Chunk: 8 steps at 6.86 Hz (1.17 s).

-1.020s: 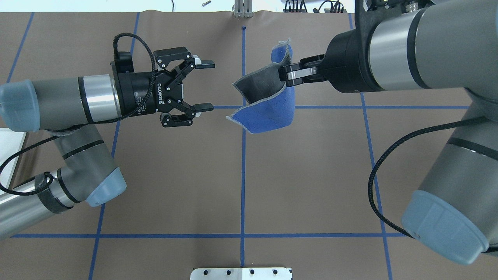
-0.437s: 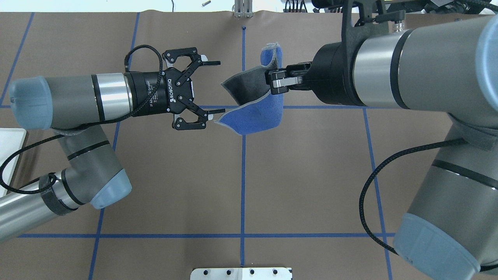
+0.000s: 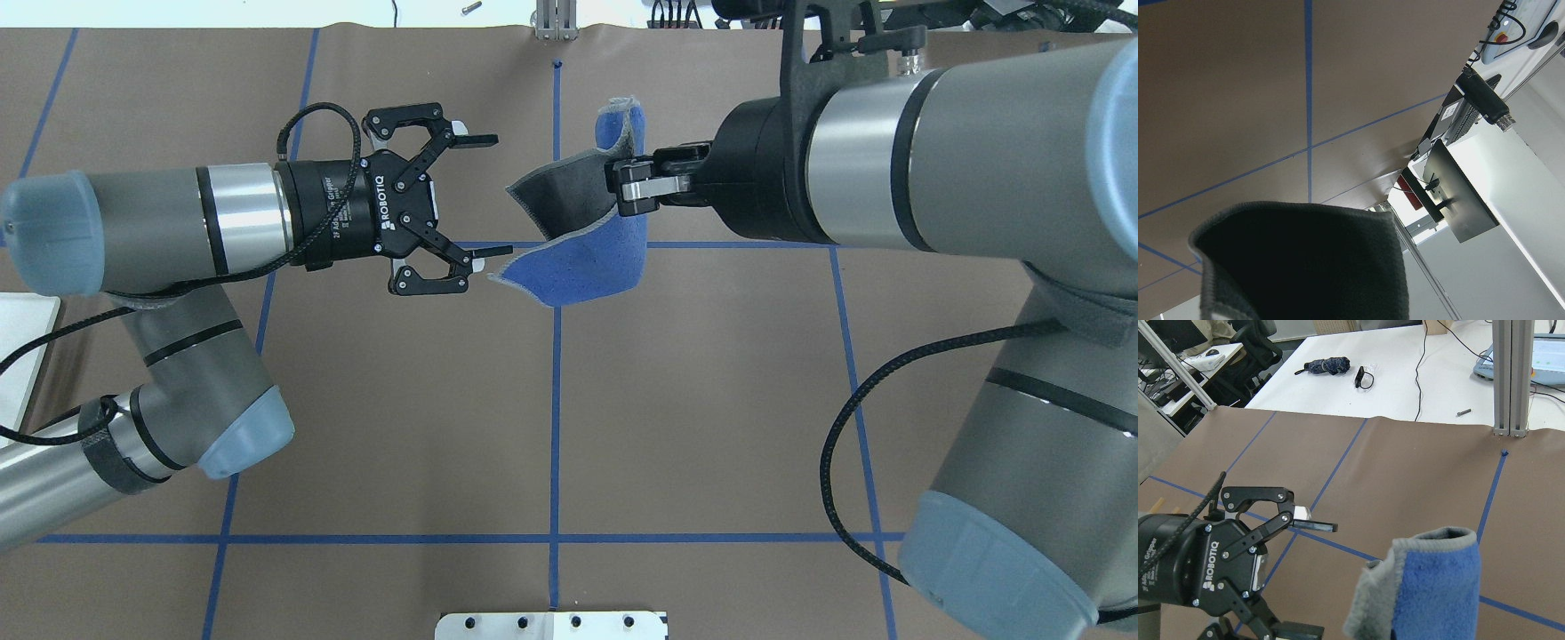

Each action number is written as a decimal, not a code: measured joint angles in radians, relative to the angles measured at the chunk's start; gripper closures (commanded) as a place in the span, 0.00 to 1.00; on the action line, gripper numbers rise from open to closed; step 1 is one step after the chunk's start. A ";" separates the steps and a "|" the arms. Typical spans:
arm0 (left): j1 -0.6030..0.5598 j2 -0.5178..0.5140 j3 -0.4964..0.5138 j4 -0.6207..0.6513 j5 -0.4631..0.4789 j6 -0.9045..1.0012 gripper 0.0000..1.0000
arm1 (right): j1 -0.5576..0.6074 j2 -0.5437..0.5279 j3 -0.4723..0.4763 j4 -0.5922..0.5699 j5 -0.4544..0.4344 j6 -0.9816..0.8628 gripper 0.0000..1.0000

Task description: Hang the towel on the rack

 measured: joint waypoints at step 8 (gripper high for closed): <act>0.007 0.006 -0.006 0.031 -0.002 -0.054 0.03 | -0.043 0.001 0.029 0.002 -0.061 0.036 1.00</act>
